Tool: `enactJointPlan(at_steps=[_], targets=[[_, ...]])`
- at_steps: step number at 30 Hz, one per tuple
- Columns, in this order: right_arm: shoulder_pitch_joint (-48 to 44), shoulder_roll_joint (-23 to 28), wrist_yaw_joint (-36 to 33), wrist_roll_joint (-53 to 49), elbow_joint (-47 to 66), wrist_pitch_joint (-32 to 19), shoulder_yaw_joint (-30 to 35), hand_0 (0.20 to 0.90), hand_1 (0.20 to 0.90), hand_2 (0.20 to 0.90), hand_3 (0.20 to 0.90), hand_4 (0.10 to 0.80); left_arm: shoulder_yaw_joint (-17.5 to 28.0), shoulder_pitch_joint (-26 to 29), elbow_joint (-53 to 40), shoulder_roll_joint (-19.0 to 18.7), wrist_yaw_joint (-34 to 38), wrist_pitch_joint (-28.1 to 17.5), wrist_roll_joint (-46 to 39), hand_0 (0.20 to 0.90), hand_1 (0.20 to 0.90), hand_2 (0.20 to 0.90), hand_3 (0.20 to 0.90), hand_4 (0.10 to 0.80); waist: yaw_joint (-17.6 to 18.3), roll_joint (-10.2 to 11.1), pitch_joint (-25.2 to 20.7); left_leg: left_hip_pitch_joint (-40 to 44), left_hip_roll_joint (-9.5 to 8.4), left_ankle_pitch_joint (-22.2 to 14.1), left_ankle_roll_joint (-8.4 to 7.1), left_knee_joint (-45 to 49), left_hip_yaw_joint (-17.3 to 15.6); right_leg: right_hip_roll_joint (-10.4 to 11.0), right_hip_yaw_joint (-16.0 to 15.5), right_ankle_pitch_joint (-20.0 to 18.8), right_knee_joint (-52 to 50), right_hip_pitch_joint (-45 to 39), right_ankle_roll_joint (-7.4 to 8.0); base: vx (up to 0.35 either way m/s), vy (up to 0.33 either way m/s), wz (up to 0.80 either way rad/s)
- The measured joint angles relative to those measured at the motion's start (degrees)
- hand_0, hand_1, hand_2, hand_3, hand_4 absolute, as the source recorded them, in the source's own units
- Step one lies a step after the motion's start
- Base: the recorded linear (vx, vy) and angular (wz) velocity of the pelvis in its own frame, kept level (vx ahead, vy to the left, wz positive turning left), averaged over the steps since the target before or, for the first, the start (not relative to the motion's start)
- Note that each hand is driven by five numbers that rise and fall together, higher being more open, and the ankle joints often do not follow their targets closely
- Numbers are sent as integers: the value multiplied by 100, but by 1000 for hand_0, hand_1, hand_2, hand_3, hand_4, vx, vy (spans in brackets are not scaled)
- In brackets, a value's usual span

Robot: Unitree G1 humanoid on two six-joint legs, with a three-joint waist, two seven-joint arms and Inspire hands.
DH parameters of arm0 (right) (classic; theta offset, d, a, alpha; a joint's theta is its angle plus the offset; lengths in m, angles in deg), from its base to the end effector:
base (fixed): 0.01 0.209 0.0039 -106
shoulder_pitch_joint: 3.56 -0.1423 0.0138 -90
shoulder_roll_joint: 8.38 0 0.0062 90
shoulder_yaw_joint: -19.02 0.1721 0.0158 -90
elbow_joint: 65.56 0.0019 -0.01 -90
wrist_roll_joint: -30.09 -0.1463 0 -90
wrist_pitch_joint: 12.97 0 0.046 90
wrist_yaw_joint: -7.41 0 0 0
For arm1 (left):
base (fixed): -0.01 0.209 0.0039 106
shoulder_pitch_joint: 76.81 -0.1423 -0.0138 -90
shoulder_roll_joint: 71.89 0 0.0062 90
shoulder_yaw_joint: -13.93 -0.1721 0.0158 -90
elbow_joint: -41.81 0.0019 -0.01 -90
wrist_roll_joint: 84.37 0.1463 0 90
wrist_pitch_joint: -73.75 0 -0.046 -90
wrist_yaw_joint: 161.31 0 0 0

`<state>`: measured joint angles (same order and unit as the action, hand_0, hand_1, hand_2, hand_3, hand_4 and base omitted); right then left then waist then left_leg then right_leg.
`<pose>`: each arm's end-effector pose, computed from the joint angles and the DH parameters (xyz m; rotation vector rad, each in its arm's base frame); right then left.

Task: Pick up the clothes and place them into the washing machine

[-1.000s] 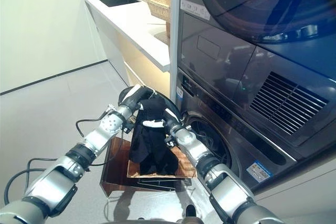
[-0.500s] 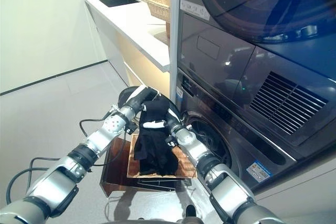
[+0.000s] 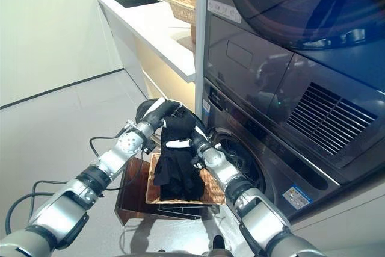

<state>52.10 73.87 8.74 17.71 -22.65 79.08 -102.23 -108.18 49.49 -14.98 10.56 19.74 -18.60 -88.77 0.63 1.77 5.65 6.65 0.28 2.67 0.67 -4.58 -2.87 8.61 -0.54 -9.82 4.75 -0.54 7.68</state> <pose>0.2844 -0.0891 0.0269 -0.3219 0.3361 0.4584 0.3038 0.1371 0.0818 0.6159 0.0088 -0.3818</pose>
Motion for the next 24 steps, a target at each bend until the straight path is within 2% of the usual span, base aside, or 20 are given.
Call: enactJointPlan(at_steps=[12,15,17,24], targets=[[-2,-120,7,114,-186,-110,228,200,200,200,200,300,17,-78,-54,-575,-98,-2,-1,900,900,900,900,800,-40,-6,2,-12,2,-2,0,-2,21,18,-30,3,2,-4,-2,0,0,0],[-2,-120,8,153,-222,-106,228,200,200,200,200,300,30,-272,-257,-670,-98,-11,-1,900,900,900,900,800,-45,-7,3,-13,3,-3,1,-1,26,15,-32,15,2,-2,-20,0,0,0],[0,-121,20,189,-256,-112,233,200,200,200,200,300,218,-593,-477,-736,-116,-53,-2,900,900,900,900,800,-62,-24,12,-8,3,-7,5,-2,27,15,-32,16,3,0,-20,0,0,0],[6,-135,40,227,-377,-143,270,200,200,200,200,300,353,-1165,-613,-1046,-336,-64,-6,900,900,900,900,800,-158,-50,28,-27,3,-21,-15,-3,51,16,-44,25,3,0,-32,0,0,0]])
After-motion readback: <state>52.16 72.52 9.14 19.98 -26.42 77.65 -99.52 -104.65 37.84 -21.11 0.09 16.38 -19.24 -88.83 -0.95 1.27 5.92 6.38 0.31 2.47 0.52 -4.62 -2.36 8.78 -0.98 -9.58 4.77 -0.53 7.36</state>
